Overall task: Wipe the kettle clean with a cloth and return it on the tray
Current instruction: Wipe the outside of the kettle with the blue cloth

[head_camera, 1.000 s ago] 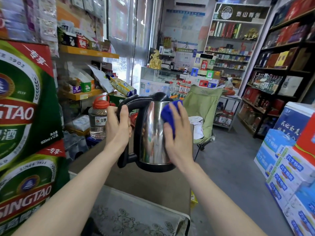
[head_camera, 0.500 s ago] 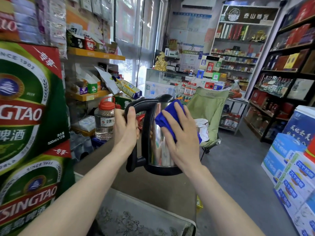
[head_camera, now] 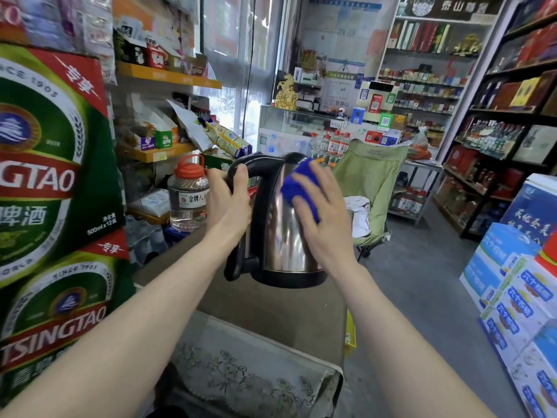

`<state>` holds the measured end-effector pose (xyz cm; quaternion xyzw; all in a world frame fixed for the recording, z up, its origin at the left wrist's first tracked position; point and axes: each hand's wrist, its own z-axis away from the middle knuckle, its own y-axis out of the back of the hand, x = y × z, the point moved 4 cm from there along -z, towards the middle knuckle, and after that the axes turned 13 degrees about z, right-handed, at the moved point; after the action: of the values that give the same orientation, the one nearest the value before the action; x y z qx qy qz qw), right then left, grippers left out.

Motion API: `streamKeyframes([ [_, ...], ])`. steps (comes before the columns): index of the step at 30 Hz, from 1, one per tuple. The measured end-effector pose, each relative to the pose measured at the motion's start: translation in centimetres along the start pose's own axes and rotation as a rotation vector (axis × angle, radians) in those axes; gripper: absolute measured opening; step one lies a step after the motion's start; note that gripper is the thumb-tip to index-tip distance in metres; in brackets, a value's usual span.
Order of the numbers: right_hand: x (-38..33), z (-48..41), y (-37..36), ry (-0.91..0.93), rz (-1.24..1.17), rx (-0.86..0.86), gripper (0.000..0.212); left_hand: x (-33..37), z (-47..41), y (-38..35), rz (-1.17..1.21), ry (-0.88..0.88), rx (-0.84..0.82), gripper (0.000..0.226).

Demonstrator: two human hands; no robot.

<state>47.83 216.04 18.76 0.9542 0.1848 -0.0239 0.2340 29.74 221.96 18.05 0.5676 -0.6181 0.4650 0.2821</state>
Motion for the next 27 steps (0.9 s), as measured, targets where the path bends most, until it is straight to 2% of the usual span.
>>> streamKeyframes([
  [1,-0.4,-0.2,0.2,-0.133,-0.018,0.020,0.044,0.1,0.0,-0.2,0.008,0.008,0.001,0.037],
  [2,-1.2,0.0,0.2,-0.113,0.054,0.027,0.043,0.2,-0.1,-0.2,0.013,0.009,0.016,0.035],
  [5,-3.1,3.0,-0.7,0.414,0.286,-0.050,0.038,0.5,-0.7,0.1,0.051,0.011,0.093,0.031],
  [7,-2.2,3.9,-0.8,0.583,0.301,-0.134,0.039,0.6,-0.9,0.6,0.063,0.023,0.122,0.031],
  [8,-1.4,3.5,-0.8,0.568,0.282,-0.127,0.040,0.5,-1.0,0.8,0.072,0.035,0.130,0.032],
  [9,-0.8,2.7,-0.6,0.458,0.212,-0.111,0.040,0.4,-1.0,0.9,0.090,0.054,0.131,0.031],
  [12,0.1,0.3,0.0,-0.141,-0.068,-0.081,0.043,0.4,-1.1,0.7,0.171,0.099,0.142,0.029],
  [13,-0.7,0.3,0.1,-0.196,-0.044,-0.075,0.045,0.6,-1.1,0.6,0.166,0.096,0.151,0.029],
  [14,-1.7,0.7,-0.1,-0.093,0.051,-0.065,0.044,0.8,-1.1,0.6,0.149,0.081,0.159,0.030],
  [16,-3.2,2.9,-1.0,0.345,0.262,-0.084,0.043,1.1,-1.1,0.8,0.127,0.045,0.174,0.034],
  [17,-3.2,3.7,-1.3,0.482,0.321,-0.129,0.043,1.1,-1.0,0.9,0.111,0.034,0.177,0.036],
  [18,-2.6,3.8,-1.4,0.527,0.327,-0.159,0.044,1.1,-0.8,1.1,0.096,0.029,0.177,0.036],
  [19,-1.9,3.3,-1.4,0.493,0.289,-0.147,0.045,1.2,-0.6,1.2,0.089,0.031,0.169,0.036],
  [20,-1.3,2.6,-1.1,0.362,0.193,-0.108,0.045,1.2,-0.5,1.2,0.092,0.035,0.150,0.034],
  [23,0.0,0.1,0.2,-0.275,-0.148,-0.072,0.048,1.2,0.4,0.7,0.115,0.021,0.041,0.027],
  [24,-0.5,-0.3,0.5,-0.338,-0.133,-0.072,0.049,1.1,0.6,0.7,0.091,-0.003,0.019,0.027],
  [25,-1.3,-0.4,0.5,-0.260,-0.050,-0.065,0.048,1.1,0.8,0.6,0.061,-0.028,0.009,0.026],
  [27,-2.9,0.2,0.1,0.099,0.149,-0.058,0.045,0.8,1.0,0.7,0.002,-0.065,0.013,0.028],
])
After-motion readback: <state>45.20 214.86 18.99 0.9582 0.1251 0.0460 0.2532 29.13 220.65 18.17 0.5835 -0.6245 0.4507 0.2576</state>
